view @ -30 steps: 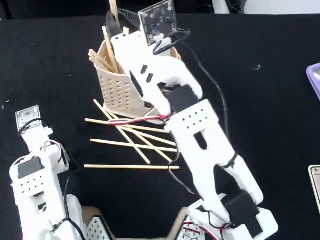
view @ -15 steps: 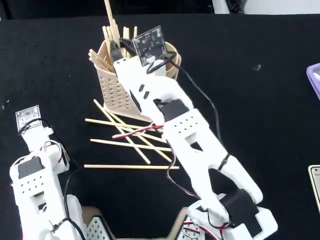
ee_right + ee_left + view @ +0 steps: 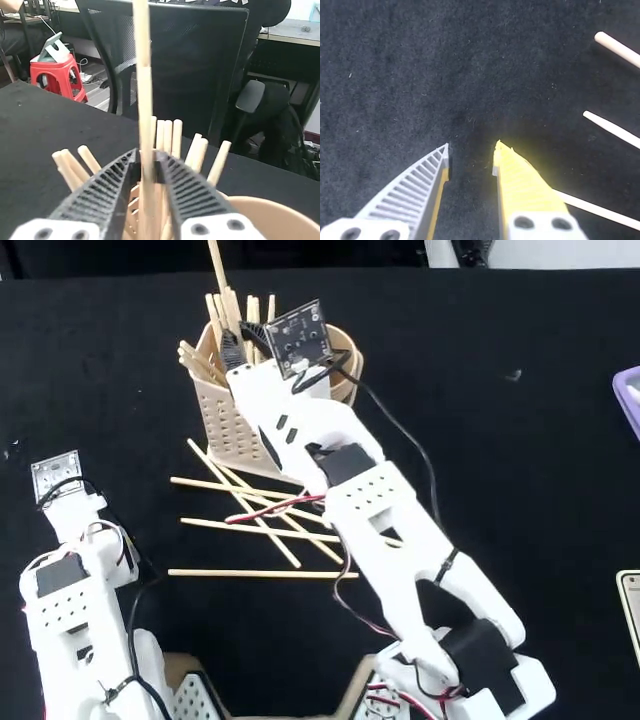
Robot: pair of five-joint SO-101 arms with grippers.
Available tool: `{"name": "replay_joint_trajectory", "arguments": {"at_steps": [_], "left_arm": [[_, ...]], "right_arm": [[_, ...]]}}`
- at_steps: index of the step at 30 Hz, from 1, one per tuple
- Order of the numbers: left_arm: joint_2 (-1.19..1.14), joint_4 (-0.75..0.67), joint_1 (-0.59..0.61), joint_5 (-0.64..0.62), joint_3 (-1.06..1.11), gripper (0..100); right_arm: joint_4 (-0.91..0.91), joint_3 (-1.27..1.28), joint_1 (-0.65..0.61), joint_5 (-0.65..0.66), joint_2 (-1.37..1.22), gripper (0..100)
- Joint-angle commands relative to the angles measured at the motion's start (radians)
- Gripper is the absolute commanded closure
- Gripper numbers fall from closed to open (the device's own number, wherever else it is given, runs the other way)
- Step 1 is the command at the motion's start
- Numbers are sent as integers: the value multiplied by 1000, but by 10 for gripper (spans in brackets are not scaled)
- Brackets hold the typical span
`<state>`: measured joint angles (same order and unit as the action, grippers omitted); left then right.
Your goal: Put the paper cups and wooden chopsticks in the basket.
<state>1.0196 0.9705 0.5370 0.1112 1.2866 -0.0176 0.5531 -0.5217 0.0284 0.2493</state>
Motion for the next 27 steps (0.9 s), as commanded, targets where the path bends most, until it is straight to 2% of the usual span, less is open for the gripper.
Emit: {"name": "replay_joint_trajectory", "arguments": {"at_steps": [1,10,13,16,19,24,27], "left_arm": [[5,-25,-16,-5,-8,848],[5,-25,-13,-5,-8,848],[5,-25,-13,-5,-10,848],[5,-34,-15,-5,-10,848],[-2,-55,-13,-5,-7,848],[-3,-55,-16,-5,-7,848],[-3,-58,-15,-5,-8,848]], "right_arm": [[-41,-28,-38,-5,13,852],[-255,-252,-40,-5,25,881],[-381,-329,-43,-5,93,881],[-588,-423,-43,-5,197,881],[-879,-512,-43,3,289,881],[-1327,-512,-46,173,344,879],[-1430,-369,-52,269,346,878]]}}
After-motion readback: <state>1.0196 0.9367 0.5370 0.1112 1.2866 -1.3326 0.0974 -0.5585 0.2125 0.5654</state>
